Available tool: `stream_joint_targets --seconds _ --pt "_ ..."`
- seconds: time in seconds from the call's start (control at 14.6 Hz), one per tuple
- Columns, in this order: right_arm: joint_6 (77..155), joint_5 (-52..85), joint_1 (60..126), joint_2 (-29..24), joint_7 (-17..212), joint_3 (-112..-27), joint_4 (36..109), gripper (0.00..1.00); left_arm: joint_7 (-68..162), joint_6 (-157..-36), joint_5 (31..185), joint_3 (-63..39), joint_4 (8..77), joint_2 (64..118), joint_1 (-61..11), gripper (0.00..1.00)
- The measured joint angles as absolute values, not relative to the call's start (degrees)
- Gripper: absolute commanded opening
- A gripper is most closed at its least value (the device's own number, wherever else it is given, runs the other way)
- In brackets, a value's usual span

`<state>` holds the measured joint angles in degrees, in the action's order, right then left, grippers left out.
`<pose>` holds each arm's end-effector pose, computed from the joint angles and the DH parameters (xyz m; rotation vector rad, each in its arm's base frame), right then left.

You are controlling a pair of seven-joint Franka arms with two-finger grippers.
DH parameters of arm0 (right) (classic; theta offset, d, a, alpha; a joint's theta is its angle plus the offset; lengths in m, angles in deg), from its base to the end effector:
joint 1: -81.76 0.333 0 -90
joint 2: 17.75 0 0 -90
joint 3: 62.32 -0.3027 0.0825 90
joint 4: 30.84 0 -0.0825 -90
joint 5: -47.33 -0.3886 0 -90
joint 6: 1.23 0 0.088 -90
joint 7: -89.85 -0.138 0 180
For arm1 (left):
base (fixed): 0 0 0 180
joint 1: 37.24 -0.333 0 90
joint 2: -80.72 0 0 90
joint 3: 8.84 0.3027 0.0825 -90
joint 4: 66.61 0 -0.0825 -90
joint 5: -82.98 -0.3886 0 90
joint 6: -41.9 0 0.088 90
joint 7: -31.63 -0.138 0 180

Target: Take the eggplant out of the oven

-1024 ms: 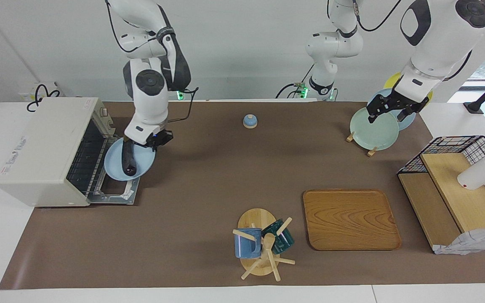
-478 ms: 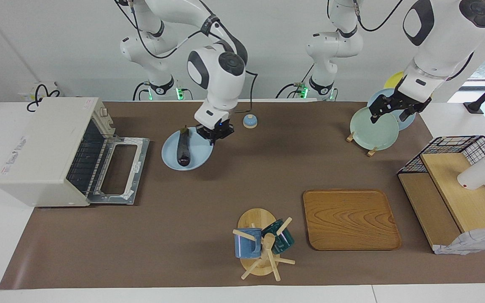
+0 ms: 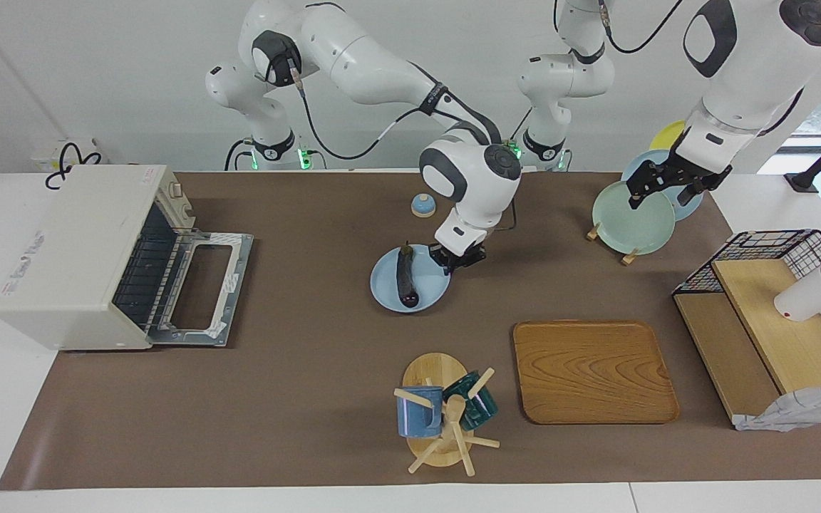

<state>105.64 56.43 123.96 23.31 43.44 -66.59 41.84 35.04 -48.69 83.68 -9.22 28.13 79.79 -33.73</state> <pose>0.5165 0.5039 0.2800 2.9873 0.0609 -0.0139 0.5495 -0.0391 0.5508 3.1318 -0.0124 -0.0891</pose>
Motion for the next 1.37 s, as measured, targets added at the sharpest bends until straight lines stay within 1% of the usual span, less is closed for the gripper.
stream_joint_targets --seconds 0.07,0.14,0.2,0.34,0.41,0.55,0.61,0.68,0.75,0.89,1.02,1.23,1.37 --pt "106.3 56.43 123.99 23.32 43.28 -66.64 41.69 0.04 35.04 -49.02 83.68 -9.22 28.13 79.79 -33.73 1.0" --pt "106.49 56.42 123.86 23.26 43.26 -66.64 41.44 0.24 35.04 -49.59 83.68 -9.22 28.12 79.79 -33.73 1.0" --pt "106.54 56.42 123.65 23.19 43.26 -66.64 41.12 0.38 35.04 -49.88 83.68 -9.23 28.13 79.79 -33.73 1.0" --pt "106.76 56.43 123.28 22.94 43.27 -66.61 40.7 0.44 35.04 -50.41 83.68 -9.31 28.13 79.79 -33.73 1.0" --pt "106.77 56.44 123.08 22.7 43.28 -66.52 40.43 0.45 35.04 -50.54 83.68 -9.36 28.13 79.79 -33.73 1.0" --pt "106.41 56.44 121.35 21.31 43.8 -66.31 39.87 0.44 35.04 -50.71 83.68 -9.56 28.13 79.79 -33.72 1.0" --pt "104.87 56.43 119.43 20.09 45.29 -66.29 39.82 0.35 35.04 -50.85 83.68 -9.72 28.13 79.8 -33.7 1.0" --pt "101.98 56.43 117.04 18.74 48.48 -66.31 39.82 0.13 35.04 -51.07 83.68 -9.92 28.13 79.8 -33.65 1.0" --pt "98.89 56.41 114.57 17.49 52.98 -66.29 39.97 0.0 35.01 -51.29 83.69 -10.14 28.16 79.82 -33.47 1.0" --pt "94.89 56.41 109.73 14.64 60.97 -66.23 42.54 0.0 34.98 -51.84 83.73 -10.46 28.46 79.99 -31.49 1.0" --pt "95.01 57.82 105.43 11.04 65.26 -66.2 49.38 0.0 35.1 -54.08 85.31 -10.73 29.6 80.27 -27.93 1.0" --pt "99.96 62.27 99.75 7.09 68.47 -66.16 60.23 0.0 35.35 -59.52 89.88 -10.94 32.17 81.94 -23.16 1.0" --pt "102.95 63.84 96.54 5.58 69.52 -66.15 65.78 0.0 36.86 -64.4 92.22 -11.02 32.99 84.93 -19.38 1.0"
